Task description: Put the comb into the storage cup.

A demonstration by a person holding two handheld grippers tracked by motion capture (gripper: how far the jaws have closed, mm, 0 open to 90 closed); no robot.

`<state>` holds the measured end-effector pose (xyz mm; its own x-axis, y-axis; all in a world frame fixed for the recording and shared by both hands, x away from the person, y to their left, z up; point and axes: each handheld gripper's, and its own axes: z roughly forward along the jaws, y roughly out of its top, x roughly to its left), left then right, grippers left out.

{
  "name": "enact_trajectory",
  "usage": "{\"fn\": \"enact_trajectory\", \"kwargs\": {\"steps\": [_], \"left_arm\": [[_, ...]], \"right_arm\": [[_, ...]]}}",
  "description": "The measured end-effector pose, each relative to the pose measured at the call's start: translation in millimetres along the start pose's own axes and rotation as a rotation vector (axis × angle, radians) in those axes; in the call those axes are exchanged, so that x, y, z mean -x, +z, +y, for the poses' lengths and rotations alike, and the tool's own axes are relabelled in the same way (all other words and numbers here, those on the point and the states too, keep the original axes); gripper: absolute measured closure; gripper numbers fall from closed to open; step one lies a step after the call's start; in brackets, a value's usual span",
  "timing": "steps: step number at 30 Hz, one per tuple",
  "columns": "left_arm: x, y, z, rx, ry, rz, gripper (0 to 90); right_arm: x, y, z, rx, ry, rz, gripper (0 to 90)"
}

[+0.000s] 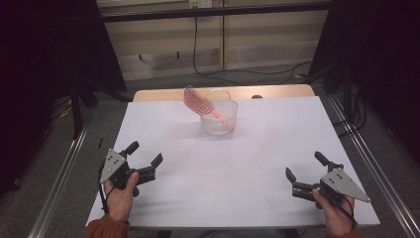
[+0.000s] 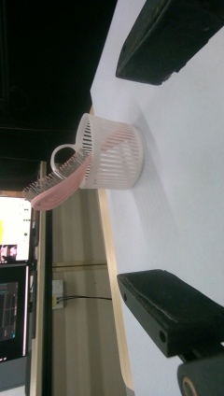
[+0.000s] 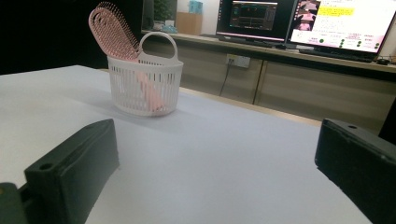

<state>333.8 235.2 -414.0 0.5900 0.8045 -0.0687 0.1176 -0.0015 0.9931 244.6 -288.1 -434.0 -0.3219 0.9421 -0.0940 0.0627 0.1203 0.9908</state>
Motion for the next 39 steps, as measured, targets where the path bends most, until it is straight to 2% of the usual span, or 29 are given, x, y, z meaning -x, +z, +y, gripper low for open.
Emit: {"fn": "enact_trajectory", "kwargs": {"steps": [8,10,13,15,16,17,26,28,30,32,39], "left_arm": [[3.4,-12.6,-2.8,-0.018,0.01,0.007,3.4],[5.5,-16.3,-3.5,-0.013,0.029,0.009,3.5],[6.8,-21.0,-4.2,-0.008,0.013,0.008,3.6],[6.3,-23.7,-4.3,-0.014,0.019,0.011,3.5],[6.0,-24.1,-4.4,-0.019,0.007,0.014,3.5],[6.0,-24.9,-4.4,-0.02,0.0,0.022,3.5],[4.6,-39.7,-8.7,-0.027,0.031,0.071,2.9],[5.5,-41.3,-9.4,-0.027,0.008,0.073,2.9],[7.5,-41.4,-10.1,-0.038,0.021,0.085,2.9],[8.0,-39.7,-11.0,-0.06,0.018,0.081,3.0],[7.7,-34.9,-10.9,-0.065,-0.012,0.04,3.2]], "right_arm": [[0.3,-0.7,0.1,0.004,0.004,-0.005,0.0],[0.4,-0.4,0.0,0.003,0.004,-0.006,0.0],[0.4,-0.2,-0.3,0.001,0.002,-0.009,0.0],[0.2,-0.6,-0.3,0.0,0.004,-0.011,0.0],[0.1,-0.9,-0.3,0.002,0.006,-0.012,0.0],[0.1,-1.2,-0.3,0.002,0.01,-0.017,0.0],[0.4,-2.2,-0.7,0.006,0.013,-0.025,0.0],[-0.1,-2.5,-0.8,0.006,0.013,-0.023,0.0],[-0.1,-2.7,-0.9,0.007,0.01,-0.024,0.0],[-0.1,-2.5,-1.3,0.004,0.016,-0.025,0.0],[0.7,-1.6,-1.8,0.002,0.015,-0.028,0.0]]}}
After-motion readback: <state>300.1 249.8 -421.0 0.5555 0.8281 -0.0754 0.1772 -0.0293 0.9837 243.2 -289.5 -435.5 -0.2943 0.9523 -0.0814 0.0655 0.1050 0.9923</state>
